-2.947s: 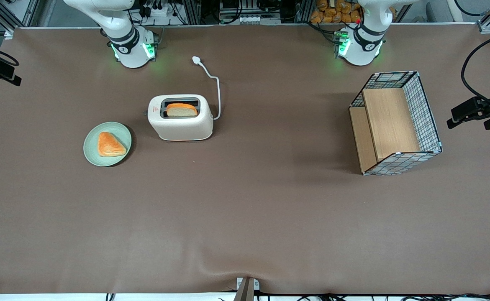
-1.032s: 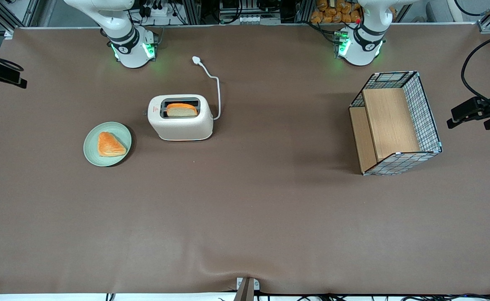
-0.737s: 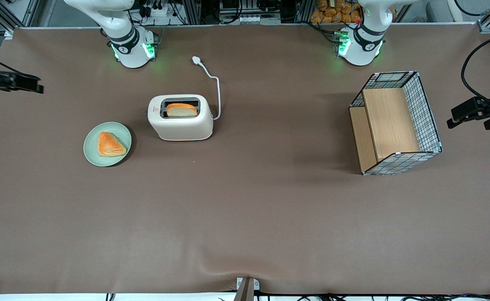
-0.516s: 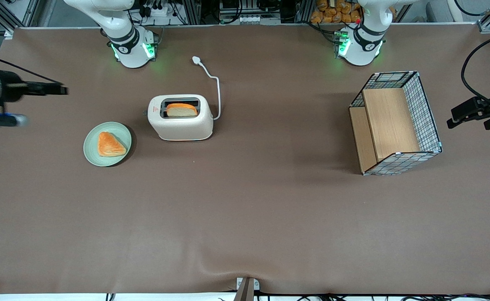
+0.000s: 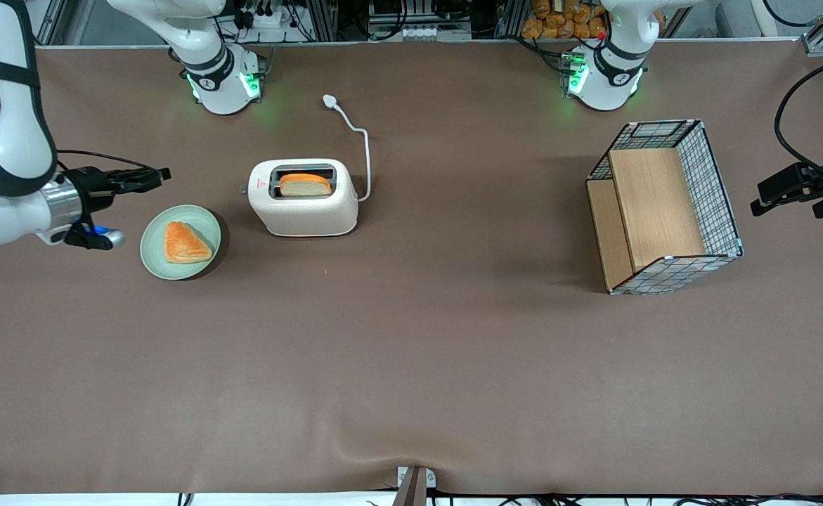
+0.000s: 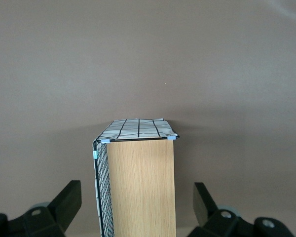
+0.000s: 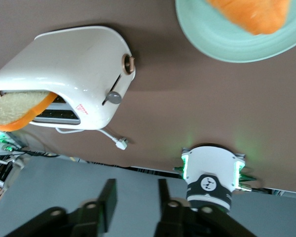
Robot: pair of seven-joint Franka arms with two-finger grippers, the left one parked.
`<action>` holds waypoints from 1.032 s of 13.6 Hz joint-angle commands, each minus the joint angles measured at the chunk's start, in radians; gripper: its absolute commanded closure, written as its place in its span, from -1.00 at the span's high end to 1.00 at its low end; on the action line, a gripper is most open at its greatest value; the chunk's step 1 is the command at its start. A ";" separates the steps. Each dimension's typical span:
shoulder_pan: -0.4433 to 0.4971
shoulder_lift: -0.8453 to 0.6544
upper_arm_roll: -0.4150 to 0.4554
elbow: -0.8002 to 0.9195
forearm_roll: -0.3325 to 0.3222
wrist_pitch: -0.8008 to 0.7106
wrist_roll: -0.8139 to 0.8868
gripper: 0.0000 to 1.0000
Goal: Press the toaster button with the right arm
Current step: 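Swing the right gripper down beside the toaster's lever side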
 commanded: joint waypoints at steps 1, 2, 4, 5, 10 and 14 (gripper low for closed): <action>0.009 -0.031 -0.003 -0.083 0.034 0.042 -0.005 -0.90; 0.003 -0.031 -0.003 -0.106 0.053 0.055 -0.008 -0.91; 0.003 -0.036 -0.003 -0.168 0.100 0.109 -0.011 -0.93; 0.009 -0.041 -0.003 -0.201 0.123 0.134 -0.011 -0.94; 0.003 -0.042 -0.003 -0.330 0.214 0.164 -0.011 -0.96; -0.070 -0.031 -0.004 -0.409 0.307 0.223 -0.016 -0.96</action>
